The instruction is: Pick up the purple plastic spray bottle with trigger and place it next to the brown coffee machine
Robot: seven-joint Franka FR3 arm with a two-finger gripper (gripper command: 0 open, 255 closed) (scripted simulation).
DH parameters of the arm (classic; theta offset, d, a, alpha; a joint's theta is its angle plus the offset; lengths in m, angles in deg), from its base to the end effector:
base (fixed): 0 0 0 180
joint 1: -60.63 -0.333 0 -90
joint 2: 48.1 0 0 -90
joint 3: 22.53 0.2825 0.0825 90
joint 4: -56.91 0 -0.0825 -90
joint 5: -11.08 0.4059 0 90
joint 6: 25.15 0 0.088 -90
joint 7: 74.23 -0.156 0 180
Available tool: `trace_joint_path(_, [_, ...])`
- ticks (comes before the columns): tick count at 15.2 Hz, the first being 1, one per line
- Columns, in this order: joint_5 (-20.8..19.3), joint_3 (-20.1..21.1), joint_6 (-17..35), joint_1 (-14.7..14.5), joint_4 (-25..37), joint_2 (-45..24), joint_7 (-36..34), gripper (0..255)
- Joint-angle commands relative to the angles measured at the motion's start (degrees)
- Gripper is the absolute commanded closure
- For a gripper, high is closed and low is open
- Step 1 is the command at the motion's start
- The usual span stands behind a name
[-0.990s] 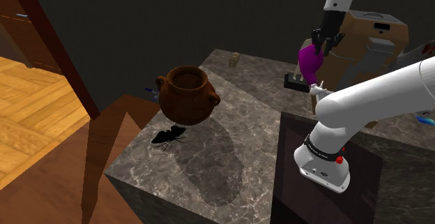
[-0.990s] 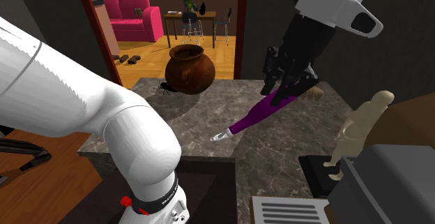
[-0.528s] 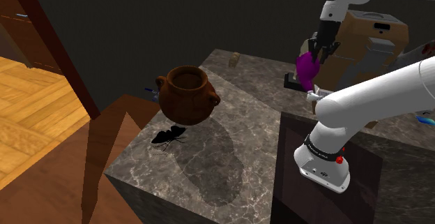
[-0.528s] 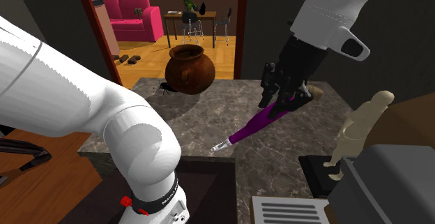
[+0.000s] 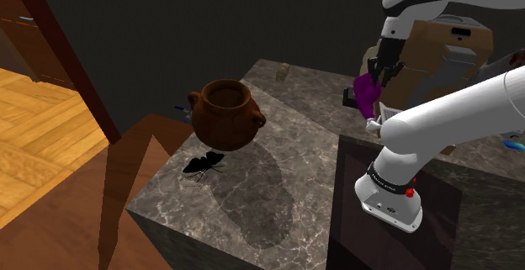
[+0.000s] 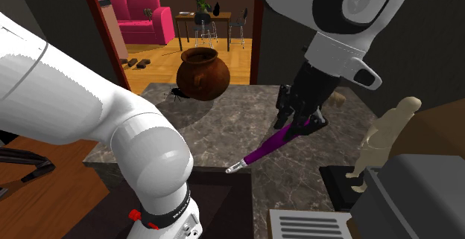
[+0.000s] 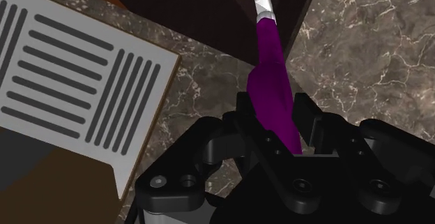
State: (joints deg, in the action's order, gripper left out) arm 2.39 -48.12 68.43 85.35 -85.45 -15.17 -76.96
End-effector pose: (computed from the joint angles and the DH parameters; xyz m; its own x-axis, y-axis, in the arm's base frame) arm 0.2325 -0.2901 0.3619 0.6788 -0.6653 -0.3109 -0.7164 -0.6929 -0.0813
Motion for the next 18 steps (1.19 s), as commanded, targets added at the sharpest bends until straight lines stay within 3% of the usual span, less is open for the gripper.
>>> trace_joint_path(1, [-0.12,-0.35,1.68,-0.01,-1.14,-0.51,0.14,255])
trace_joint_path(18, [-0.84,-3.83,16.84,-0.42,-9.87,-7.14,1.91,255])
